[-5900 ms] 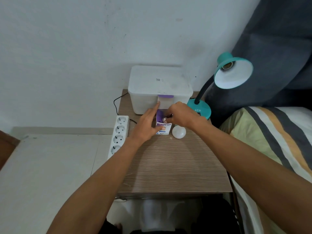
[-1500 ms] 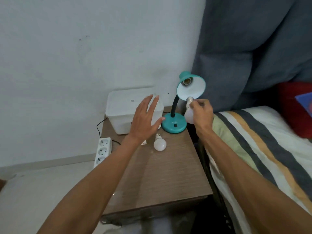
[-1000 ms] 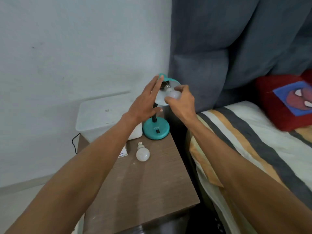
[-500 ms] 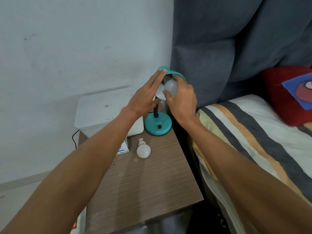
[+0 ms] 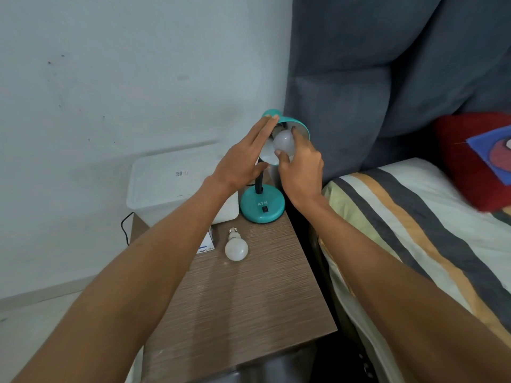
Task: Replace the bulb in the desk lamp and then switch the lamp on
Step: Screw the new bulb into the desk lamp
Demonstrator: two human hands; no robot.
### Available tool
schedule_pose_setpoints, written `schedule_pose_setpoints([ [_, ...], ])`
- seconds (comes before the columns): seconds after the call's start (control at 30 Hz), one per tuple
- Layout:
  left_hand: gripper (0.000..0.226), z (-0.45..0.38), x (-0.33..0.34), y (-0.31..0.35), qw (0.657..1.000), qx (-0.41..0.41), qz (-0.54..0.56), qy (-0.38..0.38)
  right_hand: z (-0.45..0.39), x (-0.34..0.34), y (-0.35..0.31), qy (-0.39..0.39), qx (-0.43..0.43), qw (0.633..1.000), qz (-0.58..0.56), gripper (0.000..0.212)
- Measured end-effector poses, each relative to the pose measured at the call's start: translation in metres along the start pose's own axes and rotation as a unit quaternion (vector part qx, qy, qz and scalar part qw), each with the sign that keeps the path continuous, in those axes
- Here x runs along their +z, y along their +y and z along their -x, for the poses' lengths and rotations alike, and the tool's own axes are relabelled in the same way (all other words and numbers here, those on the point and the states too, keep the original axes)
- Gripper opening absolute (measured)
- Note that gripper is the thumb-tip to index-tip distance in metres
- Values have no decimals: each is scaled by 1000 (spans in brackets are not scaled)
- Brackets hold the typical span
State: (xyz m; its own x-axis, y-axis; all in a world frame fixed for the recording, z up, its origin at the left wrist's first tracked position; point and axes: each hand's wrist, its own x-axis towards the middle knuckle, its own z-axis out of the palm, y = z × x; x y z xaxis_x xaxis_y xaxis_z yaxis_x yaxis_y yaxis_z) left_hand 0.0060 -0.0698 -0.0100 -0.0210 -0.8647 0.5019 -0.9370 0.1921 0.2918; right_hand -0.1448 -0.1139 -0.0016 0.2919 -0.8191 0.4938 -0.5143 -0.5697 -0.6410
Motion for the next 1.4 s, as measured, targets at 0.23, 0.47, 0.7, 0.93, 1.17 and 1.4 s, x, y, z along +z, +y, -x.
schedule_pose_setpoints([
  [0.23, 94, -2, 2, -1, 1000, 2, -7, -2, -3, 0, -7, -1, 43, 998, -41, 50],
  [0.47, 95, -1, 6, -4, 1000, -1, -10, 3, -1, 1, -1, -32, 26, 999, 31, 63],
  [0.7, 98, -3, 6, -6, 1000, -2, -12, 0, -2, 0, -6, -10, 72, 996, -52, 57],
  [0.93, 98, -3, 7, -5, 1000, 4, -16, 1, -3, 2, -5, 1, 53, 998, -21, 59],
  [1.17, 97, -1, 5, -5, 1000, 7, -12, 2, -3, 12, 1, -8, -44, 998, 52, 63],
  [1.4, 89, 1, 3, -3, 1000, 4, 0, 4, -9, 5, 0, 5, 135, 990, -46, 56],
])
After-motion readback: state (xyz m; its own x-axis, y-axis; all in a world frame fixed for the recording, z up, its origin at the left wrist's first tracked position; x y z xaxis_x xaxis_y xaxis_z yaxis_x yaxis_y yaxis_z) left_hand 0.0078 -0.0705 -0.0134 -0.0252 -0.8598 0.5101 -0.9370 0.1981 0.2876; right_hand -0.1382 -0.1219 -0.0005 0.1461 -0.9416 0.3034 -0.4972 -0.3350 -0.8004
